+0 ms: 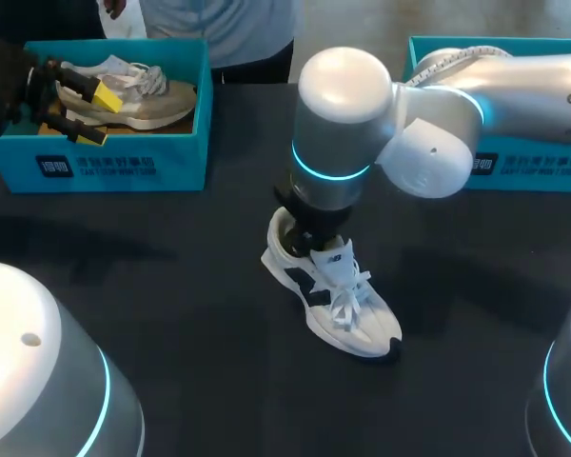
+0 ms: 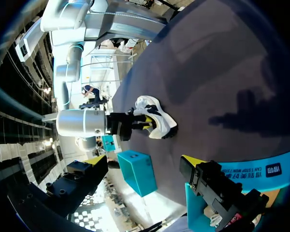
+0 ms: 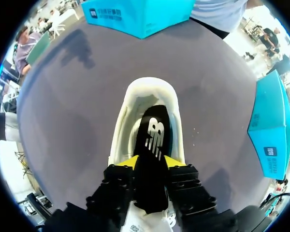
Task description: Take the shoe out of the shoebox, open the shoe tongue, remove and reinsert the insole, then place the shoe into the shoebox
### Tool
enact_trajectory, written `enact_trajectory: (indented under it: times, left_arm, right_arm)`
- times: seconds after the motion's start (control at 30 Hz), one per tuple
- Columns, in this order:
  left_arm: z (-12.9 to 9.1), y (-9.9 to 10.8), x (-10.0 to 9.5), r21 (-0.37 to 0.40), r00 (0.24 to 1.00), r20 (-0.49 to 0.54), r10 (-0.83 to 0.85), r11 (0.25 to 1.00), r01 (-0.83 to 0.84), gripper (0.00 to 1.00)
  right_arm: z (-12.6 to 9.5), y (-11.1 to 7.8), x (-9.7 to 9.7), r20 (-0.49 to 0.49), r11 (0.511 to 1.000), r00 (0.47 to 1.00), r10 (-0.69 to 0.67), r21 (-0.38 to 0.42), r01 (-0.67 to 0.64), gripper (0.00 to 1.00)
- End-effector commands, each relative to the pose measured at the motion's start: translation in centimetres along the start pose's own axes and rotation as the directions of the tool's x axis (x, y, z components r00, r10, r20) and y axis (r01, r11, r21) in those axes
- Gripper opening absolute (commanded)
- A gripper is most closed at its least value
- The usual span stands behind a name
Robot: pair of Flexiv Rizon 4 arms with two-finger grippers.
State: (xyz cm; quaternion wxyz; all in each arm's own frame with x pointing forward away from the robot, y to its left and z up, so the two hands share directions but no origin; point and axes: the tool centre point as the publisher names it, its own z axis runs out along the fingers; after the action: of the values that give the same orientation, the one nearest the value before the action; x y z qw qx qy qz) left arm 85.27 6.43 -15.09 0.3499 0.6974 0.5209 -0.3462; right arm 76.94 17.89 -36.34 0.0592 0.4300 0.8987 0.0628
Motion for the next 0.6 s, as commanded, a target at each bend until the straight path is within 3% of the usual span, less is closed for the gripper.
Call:
enact_trajectory:
  times: [0.03,0.33,0.53,0.6]
  left_arm:
    - [0.03,-0.01,0.03,-0.001,1.0,-0.001,0.002,1.0,-0.002,1.0]
    - [0.03,-0.01,0.03,-0.001,1.0,-0.001,0.002,1.0,-0.002,1.0]
    - [0.03,-0.01,0.03,-0.001,1.0,-0.001,0.002,1.0,-0.002,1.0]
    - [0.03,-0.01,0.03,-0.001,1.0,-0.001,0.002,1.0,-0.002,1.0]
  right_arm:
    - [-0.19,-0.37,0.09,-0.002,1.0,1.0,0.004,0.001,-0.004,0.42]
    - [-0.4,-0.73,0.56,-0.009,1.0,1.0,0.017,0.017,-0.017,0.49]
    - [-0.61,-1.06,0.84,-0.016,0.999,0.999,0.033,0.022,-0.033,0.7]
    - [-0.9,-1.09,0.99,-0.014,0.999,0.999,0.041,0.022,-0.04,0.73]
